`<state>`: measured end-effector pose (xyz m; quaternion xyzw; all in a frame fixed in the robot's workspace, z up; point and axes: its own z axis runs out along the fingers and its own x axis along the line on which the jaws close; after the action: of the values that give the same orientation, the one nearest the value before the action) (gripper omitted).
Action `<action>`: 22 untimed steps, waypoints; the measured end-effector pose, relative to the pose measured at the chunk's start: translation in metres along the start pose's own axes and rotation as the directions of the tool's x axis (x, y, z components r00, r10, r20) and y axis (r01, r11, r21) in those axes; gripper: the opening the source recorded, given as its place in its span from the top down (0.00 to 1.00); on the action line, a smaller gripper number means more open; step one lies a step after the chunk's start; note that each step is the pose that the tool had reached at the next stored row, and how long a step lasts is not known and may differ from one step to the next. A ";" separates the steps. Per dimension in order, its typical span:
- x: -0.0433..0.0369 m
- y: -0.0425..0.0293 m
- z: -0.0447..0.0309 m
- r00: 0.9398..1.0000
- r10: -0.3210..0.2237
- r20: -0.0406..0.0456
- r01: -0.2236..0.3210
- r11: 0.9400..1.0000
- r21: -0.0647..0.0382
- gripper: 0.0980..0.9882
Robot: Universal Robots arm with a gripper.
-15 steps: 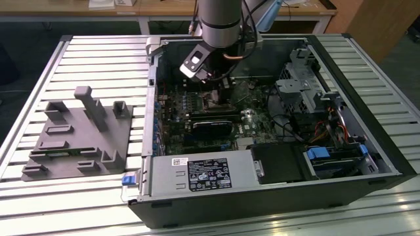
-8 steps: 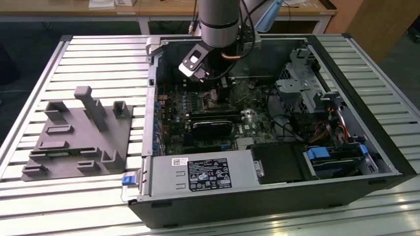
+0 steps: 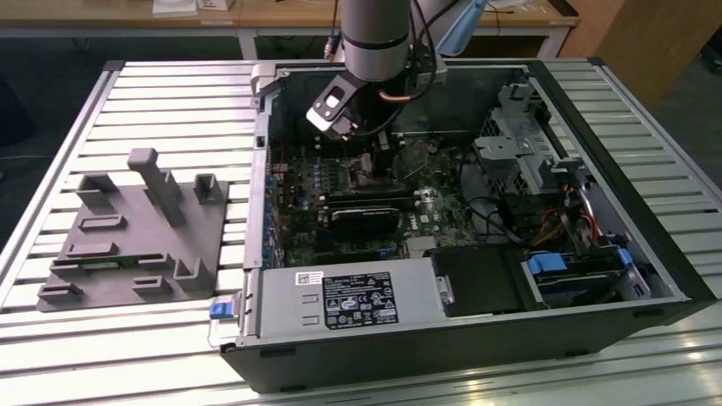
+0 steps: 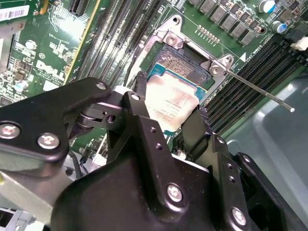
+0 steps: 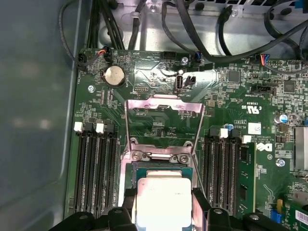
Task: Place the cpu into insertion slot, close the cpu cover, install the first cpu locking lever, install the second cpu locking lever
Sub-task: 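Place the cpu into insertion slot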
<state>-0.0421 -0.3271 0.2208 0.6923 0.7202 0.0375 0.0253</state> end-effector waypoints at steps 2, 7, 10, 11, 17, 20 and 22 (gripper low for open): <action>0.0008 -0.0002 0.0008 1.000 0.003 0.000 -0.003 1.000 0.000 0.50; 0.0026 -0.0006 0.0029 1.000 0.010 0.001 -0.010 1.000 0.000 0.50; 0.0033 -0.0008 0.0042 1.000 0.014 0.001 -0.014 1.000 0.000 0.50; 0.0035 -0.0009 0.0048 1.000 0.016 0.002 -0.016 1.000 0.000 0.50; 0.0044 -0.0012 0.0089 1.000 0.023 0.002 -0.023 1.000 0.000 0.50; 0.0048 -0.0014 0.0115 1.000 0.025 0.002 -0.025 1.000 0.000 0.50; 0.0048 -0.0016 0.0131 1.000 0.026 0.002 -0.026 1.000 0.000 0.50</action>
<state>-0.0427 -0.3222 0.2077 0.7015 0.7112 0.0371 0.0258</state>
